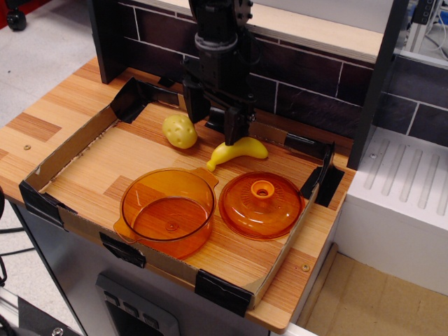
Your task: Put banana in pot
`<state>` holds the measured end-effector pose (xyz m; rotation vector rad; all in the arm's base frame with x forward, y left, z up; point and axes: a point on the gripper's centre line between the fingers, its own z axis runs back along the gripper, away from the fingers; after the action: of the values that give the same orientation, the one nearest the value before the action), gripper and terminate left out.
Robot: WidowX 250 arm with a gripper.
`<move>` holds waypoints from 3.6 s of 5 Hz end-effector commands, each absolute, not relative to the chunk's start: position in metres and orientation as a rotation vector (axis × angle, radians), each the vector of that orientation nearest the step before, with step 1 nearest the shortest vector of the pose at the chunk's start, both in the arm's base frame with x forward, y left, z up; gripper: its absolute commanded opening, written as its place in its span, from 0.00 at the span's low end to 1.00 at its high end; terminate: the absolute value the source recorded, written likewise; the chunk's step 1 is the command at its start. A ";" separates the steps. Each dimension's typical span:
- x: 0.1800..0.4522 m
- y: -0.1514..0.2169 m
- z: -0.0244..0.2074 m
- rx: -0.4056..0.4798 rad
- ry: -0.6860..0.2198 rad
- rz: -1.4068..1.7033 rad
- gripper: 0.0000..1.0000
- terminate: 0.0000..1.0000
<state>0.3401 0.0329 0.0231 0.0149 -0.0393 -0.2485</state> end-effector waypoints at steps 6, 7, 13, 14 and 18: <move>0.342 0.015 0.029 0.006 -0.159 -0.255 0.00 0.00; 0.345 0.014 0.052 -0.026 -0.234 -0.251 0.00 0.00; 0.246 0.034 0.077 -0.026 -0.266 -0.430 0.00 0.00; 0.233 0.033 0.065 -0.007 -0.245 -0.470 0.00 0.00; 0.243 0.027 0.092 -0.021 -0.302 -0.475 1.00 0.00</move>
<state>0.2413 0.0196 0.0797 -0.0436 -0.2553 -0.4698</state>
